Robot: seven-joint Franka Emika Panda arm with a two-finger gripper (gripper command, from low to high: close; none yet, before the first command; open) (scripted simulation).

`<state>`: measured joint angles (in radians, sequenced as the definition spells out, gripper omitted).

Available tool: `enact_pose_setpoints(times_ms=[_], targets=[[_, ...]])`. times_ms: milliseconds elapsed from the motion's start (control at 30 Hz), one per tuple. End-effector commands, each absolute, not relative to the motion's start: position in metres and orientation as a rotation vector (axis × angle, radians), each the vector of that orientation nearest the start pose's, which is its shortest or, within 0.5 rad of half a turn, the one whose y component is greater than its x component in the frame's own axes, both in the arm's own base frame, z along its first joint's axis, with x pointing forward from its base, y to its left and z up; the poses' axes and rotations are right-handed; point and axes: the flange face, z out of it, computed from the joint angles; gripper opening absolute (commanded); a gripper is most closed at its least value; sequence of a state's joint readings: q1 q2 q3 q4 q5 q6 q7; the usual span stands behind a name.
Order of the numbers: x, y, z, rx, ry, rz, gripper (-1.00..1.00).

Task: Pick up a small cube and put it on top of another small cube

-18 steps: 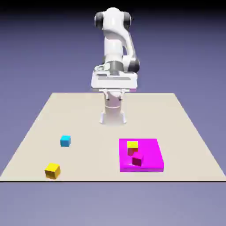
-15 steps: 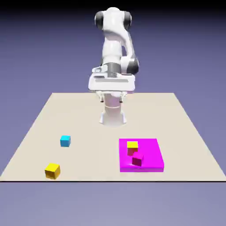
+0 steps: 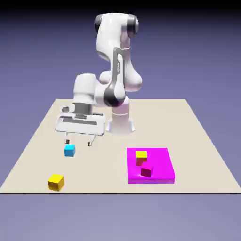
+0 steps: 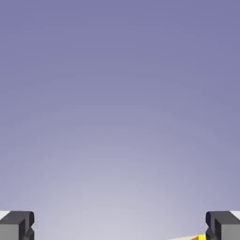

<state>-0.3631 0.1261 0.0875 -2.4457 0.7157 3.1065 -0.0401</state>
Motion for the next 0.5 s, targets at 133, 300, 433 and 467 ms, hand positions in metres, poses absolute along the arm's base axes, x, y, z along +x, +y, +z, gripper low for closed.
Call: enact_pose_setpoints(times_ms=[133,300,433,467], targets=[[0.469,-0.242,0.235,-2.572,1.434,-0.694,0.0],[0.454,-0.275,0.183,-2.556,1.521,-0.62,0.0],[0.467,-0.279,0.142,-2.566,1.515,-0.62,0.0],[0.47,-0.28,0.132,-2.563,1.516,-0.62,0.0]])
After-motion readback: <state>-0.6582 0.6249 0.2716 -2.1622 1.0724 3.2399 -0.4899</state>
